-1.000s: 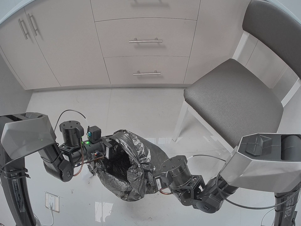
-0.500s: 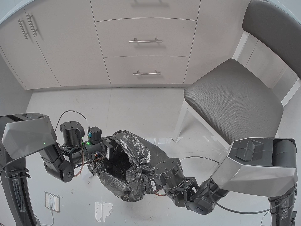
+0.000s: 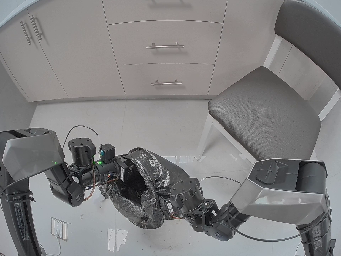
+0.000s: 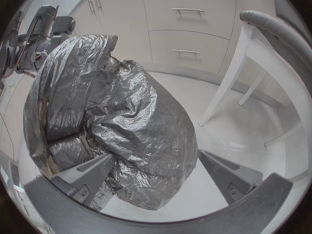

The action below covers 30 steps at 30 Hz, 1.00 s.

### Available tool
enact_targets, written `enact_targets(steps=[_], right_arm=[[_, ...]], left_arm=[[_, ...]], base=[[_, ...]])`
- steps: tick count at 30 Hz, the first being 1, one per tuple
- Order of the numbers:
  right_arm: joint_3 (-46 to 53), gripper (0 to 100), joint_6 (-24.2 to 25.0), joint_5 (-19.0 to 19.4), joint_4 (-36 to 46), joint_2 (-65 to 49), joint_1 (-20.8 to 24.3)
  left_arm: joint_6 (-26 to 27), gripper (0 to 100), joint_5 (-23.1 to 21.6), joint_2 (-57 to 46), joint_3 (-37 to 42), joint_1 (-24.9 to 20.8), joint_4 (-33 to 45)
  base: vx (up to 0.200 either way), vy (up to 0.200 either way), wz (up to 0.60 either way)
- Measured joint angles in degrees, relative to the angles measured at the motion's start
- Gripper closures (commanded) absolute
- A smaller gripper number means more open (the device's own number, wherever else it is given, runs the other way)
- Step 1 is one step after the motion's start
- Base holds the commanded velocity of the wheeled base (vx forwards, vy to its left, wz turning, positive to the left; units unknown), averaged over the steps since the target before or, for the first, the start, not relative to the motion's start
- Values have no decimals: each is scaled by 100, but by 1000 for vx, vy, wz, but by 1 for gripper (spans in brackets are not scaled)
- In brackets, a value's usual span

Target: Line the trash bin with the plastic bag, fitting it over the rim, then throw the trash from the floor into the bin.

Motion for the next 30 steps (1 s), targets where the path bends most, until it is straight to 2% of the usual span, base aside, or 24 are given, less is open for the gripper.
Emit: enact_targets(steps=[1, 8, 16, 17, 30], right_arm=[[-20, 100, 2, 0, -2, 11, -1], [-119, 100, 33, 193, 0, 44, -23], [-238, 100, 35, 208, 5, 72, -23], [-232, 100, -71, 324, 107, 72, -50], [-458, 100, 61, 261, 71, 132, 93]], left_arm=[[1, 100, 1, 2, 0, 0, 0], [0, 100, 6, 11, -2, 0, 0], [1, 100, 9, 11, -2, 0, -6], [-76, 100, 90, 11, 20, -27, 95], [0, 100, 15, 13, -7, 0, 24]], base=[[0, 0, 0], [0, 0, 0], [0, 0, 0], [0, 0, 0], [0, 0, 0]])
